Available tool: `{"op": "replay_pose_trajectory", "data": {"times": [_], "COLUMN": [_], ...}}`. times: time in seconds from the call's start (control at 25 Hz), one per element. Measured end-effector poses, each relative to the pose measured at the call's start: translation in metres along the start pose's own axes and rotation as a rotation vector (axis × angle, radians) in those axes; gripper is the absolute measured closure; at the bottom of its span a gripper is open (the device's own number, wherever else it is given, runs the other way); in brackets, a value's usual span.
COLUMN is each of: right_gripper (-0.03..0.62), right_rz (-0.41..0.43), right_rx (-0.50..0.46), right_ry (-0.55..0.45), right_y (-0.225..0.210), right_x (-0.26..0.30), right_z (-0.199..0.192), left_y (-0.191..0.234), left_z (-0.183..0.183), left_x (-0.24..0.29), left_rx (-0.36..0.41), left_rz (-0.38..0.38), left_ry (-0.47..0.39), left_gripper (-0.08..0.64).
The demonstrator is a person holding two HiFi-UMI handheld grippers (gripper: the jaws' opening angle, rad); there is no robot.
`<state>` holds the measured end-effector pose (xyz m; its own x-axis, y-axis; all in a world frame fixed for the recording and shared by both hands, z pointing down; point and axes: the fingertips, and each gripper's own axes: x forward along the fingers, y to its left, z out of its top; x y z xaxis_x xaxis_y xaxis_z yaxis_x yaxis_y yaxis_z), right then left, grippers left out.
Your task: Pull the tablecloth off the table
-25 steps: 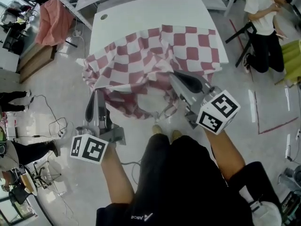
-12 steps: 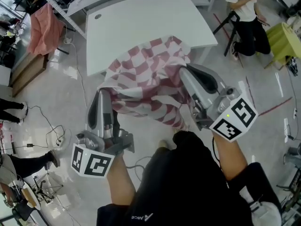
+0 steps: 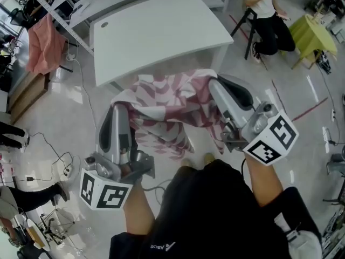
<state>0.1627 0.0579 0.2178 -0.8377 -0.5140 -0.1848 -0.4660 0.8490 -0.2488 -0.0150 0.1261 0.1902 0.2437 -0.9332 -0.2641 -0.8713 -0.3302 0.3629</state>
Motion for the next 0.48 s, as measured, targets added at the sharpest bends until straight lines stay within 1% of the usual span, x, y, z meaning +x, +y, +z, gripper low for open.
{"op": "replay_pose_trajectory", "data": {"times": [0.16,0.24,0.32,0.48], "right_gripper": [0.583,0.583,0.583,0.583], "right_rz": [0.028,0.039,0.041,0.023], "right_rx": [0.001,-0.001,-0.002,-0.011], "right_ry": [0.000,0.000,-0.006,-0.002], "right_y": [0.006,-0.005,-0.018,-0.028], "right_x": [-0.013,-0.025,-0.037,-0.047], "right_z": [0.004,0.003,0.010,0.029], "left_y": [-0.012,-0.020,-0.031,-0.045], "left_z": [-0.001,-0.011,-0.017,-0.013], "left_x": [-0.005,0.000,0.009,0.013], "left_rx": [0.032,0.043,0.055,0.052], "left_rz": [0.034,0.053,0.068,0.084], "left_ry": [-0.007,-0.007,-0.006,0.014], "left_gripper": [0.551,0.551,0.551,0.551]}}
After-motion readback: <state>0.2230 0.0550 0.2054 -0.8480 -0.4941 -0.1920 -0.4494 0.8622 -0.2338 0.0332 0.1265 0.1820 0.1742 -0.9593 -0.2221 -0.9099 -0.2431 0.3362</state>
